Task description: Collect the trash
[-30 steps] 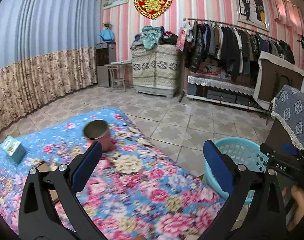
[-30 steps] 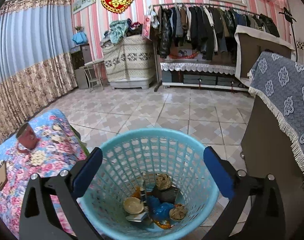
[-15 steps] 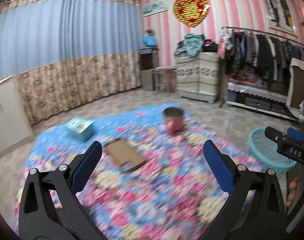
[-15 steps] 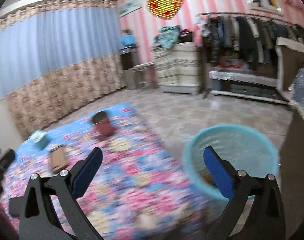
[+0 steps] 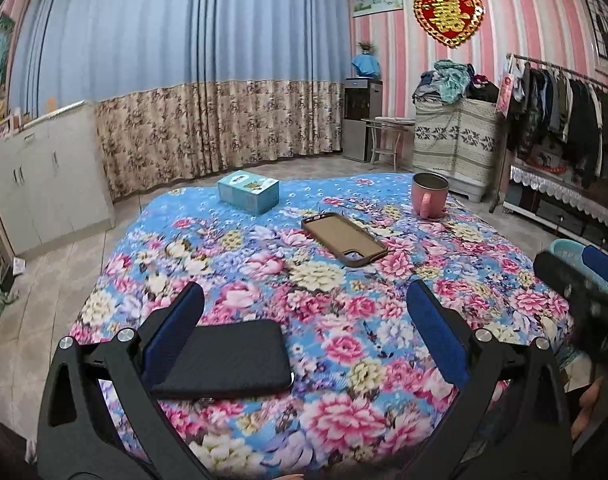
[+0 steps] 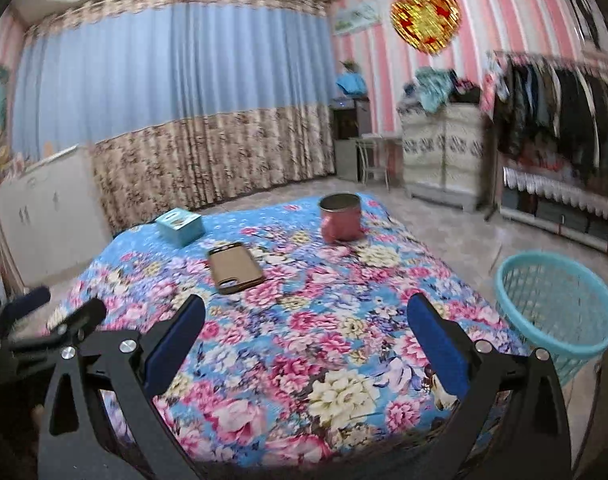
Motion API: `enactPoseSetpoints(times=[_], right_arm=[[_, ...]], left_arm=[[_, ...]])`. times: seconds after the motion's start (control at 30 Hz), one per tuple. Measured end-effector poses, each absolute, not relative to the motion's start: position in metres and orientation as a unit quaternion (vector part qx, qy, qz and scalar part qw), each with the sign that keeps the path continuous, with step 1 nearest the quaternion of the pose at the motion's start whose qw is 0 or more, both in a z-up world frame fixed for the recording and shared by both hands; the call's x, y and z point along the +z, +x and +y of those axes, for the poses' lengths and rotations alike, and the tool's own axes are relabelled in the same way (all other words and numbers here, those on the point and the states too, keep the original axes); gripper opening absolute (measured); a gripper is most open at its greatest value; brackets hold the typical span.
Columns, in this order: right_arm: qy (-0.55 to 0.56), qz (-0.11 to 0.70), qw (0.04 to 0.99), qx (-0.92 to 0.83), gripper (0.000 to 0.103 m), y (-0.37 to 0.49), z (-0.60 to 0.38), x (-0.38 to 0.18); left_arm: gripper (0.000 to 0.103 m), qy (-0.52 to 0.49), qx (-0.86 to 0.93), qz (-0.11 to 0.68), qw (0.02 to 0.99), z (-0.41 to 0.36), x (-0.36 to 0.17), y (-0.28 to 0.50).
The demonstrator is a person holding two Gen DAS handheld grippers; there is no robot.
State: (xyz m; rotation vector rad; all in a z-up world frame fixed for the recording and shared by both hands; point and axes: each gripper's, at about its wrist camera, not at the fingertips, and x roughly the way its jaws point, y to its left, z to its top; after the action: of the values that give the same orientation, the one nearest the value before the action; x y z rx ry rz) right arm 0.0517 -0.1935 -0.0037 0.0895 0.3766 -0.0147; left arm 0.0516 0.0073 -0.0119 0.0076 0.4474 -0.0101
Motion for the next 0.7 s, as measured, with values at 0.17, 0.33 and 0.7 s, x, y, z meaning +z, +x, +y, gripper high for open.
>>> enactPoseSetpoints(times=[0.17, 0.33, 0.7], right_arm=[[0.030, 0.182, 0.983, 0.004, 0.099, 0.039, -0.186, -0.007], [0.030, 0.180, 0.983, -0.001, 0.099, 0.035, -0.188, -0.008], [0.020, 0.178, 0.984, -0.009, 0.099, 0.034, -0.186, -0.011]], left_arm=[[0.098, 0.010, 0.008, 0.212, 0.977, 0.016, -0.014, 0.038], [0.098, -0.003, 0.013, 0.217, 0.976, 0.023, -0.018, 0.034], [0.098, -0.016, 0.013, 0.215, 0.976, 0.019, -0.021, 0.040]])
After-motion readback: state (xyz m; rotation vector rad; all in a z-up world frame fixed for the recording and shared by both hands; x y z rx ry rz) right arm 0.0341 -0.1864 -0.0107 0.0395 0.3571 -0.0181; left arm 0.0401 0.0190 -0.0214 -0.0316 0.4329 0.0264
